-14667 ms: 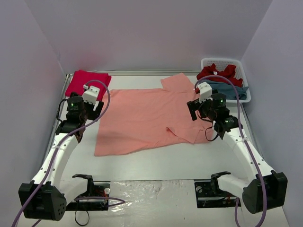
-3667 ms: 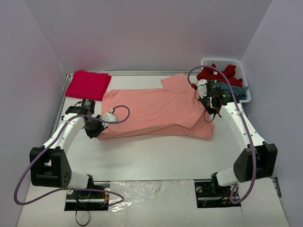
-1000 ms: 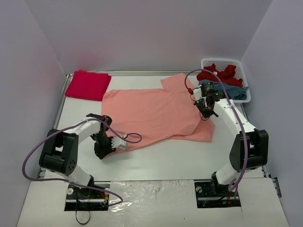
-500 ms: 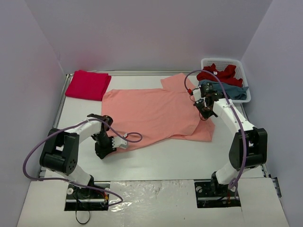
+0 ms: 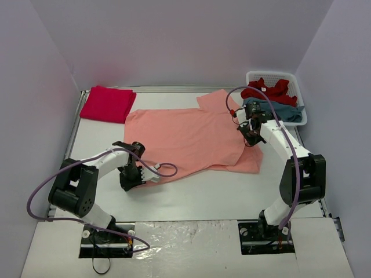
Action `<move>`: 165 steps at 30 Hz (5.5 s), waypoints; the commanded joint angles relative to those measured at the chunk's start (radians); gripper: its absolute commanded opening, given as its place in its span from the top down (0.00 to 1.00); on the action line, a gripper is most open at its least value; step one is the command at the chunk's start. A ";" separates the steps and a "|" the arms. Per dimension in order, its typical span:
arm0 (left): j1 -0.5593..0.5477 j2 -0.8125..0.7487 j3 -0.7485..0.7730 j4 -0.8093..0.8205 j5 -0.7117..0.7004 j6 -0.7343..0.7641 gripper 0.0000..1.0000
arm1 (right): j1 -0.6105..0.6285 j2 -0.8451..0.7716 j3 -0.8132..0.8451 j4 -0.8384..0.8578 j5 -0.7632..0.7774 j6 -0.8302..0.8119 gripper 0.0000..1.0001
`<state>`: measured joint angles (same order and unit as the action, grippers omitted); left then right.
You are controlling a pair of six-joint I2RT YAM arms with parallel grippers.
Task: Fold and stack the t-shirts
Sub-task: Fold the flattened tshirt in 1/3 of the way
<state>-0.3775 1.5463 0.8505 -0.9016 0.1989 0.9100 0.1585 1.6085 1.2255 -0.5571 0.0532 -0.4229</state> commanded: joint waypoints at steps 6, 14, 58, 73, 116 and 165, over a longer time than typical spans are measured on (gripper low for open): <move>-0.041 -0.008 0.002 -0.008 -0.056 -0.034 0.97 | -0.011 -0.005 0.022 -0.023 0.033 -0.004 1.00; -0.061 -0.025 -0.010 -0.013 -0.055 -0.045 0.98 | -0.014 -0.009 0.023 -0.021 0.031 -0.004 1.00; -0.147 0.032 0.004 -0.037 -0.139 -0.132 0.80 | -0.033 -0.021 0.017 -0.021 0.017 -0.010 1.00; -0.250 0.078 0.022 -0.056 -0.190 -0.227 0.97 | -0.036 -0.044 0.019 -0.021 0.022 -0.016 1.00; -0.227 -0.248 0.180 -0.080 -0.349 -0.315 0.98 | -0.047 -0.136 0.026 -0.023 -0.021 -0.016 1.00; -0.075 -0.273 0.205 0.208 -0.607 -0.365 0.98 | 0.032 -0.024 0.221 -0.072 -0.013 -0.002 1.00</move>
<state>-0.4633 1.2766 1.0363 -0.7143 -0.3622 0.5632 0.1730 1.5608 1.4078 -0.5987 0.0208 -0.4397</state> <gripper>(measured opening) 0.028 0.008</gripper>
